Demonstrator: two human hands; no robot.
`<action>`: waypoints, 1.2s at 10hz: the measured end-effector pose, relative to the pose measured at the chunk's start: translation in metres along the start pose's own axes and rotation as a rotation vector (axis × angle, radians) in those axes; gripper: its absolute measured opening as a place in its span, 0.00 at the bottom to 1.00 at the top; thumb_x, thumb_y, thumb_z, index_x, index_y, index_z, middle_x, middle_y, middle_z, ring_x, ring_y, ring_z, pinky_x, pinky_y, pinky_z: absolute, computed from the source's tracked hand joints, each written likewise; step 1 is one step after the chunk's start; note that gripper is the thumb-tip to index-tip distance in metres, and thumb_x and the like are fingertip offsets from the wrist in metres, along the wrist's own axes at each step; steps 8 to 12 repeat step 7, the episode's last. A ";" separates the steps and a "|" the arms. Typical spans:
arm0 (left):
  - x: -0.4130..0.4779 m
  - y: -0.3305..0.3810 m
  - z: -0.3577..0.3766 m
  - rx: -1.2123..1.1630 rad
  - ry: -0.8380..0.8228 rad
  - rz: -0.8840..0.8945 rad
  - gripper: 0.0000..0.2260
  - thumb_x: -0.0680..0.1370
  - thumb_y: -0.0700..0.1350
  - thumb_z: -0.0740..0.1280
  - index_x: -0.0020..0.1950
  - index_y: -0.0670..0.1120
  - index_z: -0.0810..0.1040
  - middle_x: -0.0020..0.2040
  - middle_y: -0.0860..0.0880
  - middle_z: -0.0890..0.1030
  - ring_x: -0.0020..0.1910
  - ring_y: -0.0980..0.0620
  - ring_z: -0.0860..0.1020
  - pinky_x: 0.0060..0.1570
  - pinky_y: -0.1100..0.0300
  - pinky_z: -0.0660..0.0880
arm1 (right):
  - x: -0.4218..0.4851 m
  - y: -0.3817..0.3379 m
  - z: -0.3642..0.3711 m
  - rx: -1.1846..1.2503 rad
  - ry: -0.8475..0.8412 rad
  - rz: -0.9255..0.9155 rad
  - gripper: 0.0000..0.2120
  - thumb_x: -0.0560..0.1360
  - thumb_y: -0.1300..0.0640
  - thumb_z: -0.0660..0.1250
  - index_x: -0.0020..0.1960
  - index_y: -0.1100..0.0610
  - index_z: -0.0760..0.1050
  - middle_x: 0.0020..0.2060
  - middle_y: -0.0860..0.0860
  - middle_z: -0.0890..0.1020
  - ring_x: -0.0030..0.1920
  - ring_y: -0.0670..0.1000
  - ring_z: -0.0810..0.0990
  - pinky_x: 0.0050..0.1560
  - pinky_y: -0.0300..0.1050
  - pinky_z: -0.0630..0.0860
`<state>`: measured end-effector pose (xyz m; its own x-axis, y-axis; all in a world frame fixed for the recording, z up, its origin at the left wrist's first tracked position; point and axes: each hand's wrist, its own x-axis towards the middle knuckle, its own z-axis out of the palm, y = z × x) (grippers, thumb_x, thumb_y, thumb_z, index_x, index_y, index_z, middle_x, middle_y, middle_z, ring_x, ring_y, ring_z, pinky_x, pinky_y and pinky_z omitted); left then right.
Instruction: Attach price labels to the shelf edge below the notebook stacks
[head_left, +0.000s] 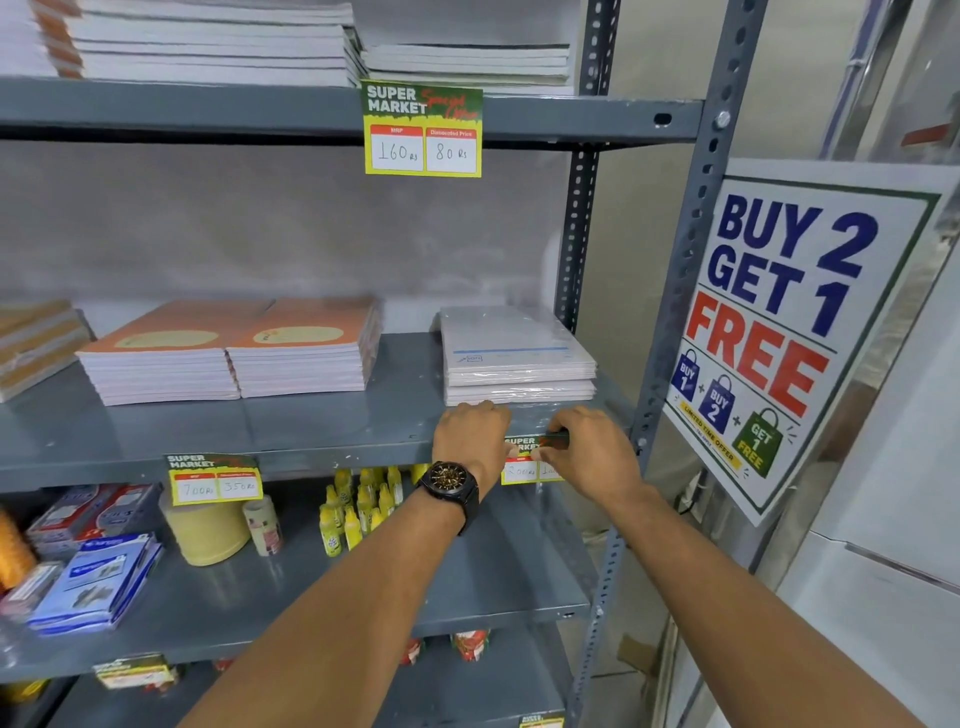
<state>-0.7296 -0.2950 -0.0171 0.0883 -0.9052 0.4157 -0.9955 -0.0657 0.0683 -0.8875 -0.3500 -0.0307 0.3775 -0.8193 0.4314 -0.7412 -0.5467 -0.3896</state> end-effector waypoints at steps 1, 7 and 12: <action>-0.002 0.000 -0.001 -0.006 0.007 0.009 0.13 0.75 0.51 0.70 0.54 0.46 0.76 0.53 0.45 0.81 0.50 0.41 0.78 0.44 0.51 0.74 | 0.002 0.001 0.002 0.019 0.019 0.002 0.08 0.67 0.52 0.75 0.42 0.53 0.79 0.41 0.48 0.81 0.47 0.53 0.77 0.43 0.49 0.76; -0.027 -0.022 -0.012 -0.254 -0.103 0.004 0.19 0.76 0.54 0.67 0.64 0.49 0.72 0.61 0.48 0.78 0.60 0.44 0.75 0.54 0.49 0.75 | -0.007 -0.007 0.006 -0.092 0.062 -0.005 0.06 0.71 0.56 0.72 0.45 0.57 0.79 0.42 0.54 0.81 0.46 0.59 0.78 0.41 0.51 0.74; -0.027 -0.022 -0.012 -0.254 -0.103 0.004 0.19 0.76 0.54 0.67 0.64 0.49 0.72 0.61 0.48 0.78 0.60 0.44 0.75 0.54 0.49 0.75 | -0.007 -0.007 0.006 -0.092 0.062 -0.005 0.06 0.71 0.56 0.72 0.45 0.57 0.79 0.42 0.54 0.81 0.46 0.59 0.78 0.41 0.51 0.74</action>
